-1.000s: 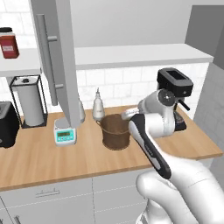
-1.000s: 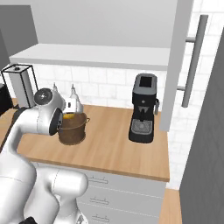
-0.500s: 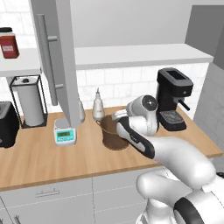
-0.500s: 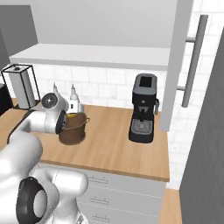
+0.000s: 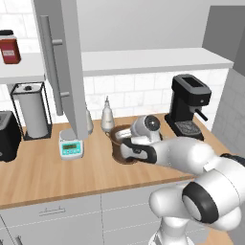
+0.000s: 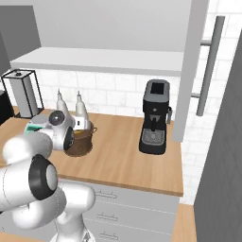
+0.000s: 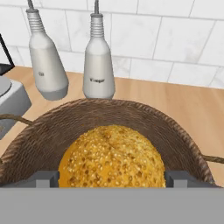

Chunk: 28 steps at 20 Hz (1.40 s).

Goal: Open the cabinet, pick up the bread from the cabinet and place it in the basket. Then move the basket to the dining counter.

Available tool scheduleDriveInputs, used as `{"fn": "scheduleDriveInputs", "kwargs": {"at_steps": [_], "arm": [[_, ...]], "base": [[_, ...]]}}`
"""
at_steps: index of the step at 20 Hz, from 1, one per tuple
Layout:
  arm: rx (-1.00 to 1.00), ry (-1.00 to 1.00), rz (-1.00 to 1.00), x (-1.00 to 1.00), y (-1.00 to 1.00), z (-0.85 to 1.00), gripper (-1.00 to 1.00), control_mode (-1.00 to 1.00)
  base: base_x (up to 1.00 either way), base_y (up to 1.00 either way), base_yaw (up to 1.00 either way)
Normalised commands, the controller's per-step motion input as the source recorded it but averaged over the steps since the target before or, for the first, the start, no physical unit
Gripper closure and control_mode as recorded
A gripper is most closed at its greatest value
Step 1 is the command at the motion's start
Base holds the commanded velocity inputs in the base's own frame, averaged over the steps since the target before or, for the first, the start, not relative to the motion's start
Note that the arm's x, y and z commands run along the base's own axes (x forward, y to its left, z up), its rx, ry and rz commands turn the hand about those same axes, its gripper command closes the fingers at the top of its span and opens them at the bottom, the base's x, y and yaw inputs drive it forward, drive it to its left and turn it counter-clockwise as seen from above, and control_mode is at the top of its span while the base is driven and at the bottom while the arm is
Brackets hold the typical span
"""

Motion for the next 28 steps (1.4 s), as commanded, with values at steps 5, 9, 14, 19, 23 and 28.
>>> {"fn": "scheduleDriveInputs", "kwargs": {"at_steps": [5, 9, 14, 19, 23, 28], "arm": [[0.0, 0.02, 0.01, 0.33, 0.0, -0.22, 1.0, -1.0], [0.0, 0.03, 0.0, 0.11, 0.02, -0.08, 1.0, -1.0], [0.0, 0.09, 0.0, 0.08, 0.09, -0.05, -1.0, -1.0], [0.0, 0.07, 0.0, 0.02, 0.11, 0.01, -1.0, -1.0], [0.0, 0.15, 0.0, 0.0, 0.14, 0.06, -1.0, -1.0], [0.0, 0.17, 0.0, 0.01, 0.21, 0.0, -1.0, -1.0]], "base": [[0.0, 0.0, 0.0], [0.0, 0.0, 0.0], [0.0, 0.0, 0.0], [0.0, 0.0, 0.0], [0.0, 0.0, 0.0], [0.0, 0.0, 0.0]]}}
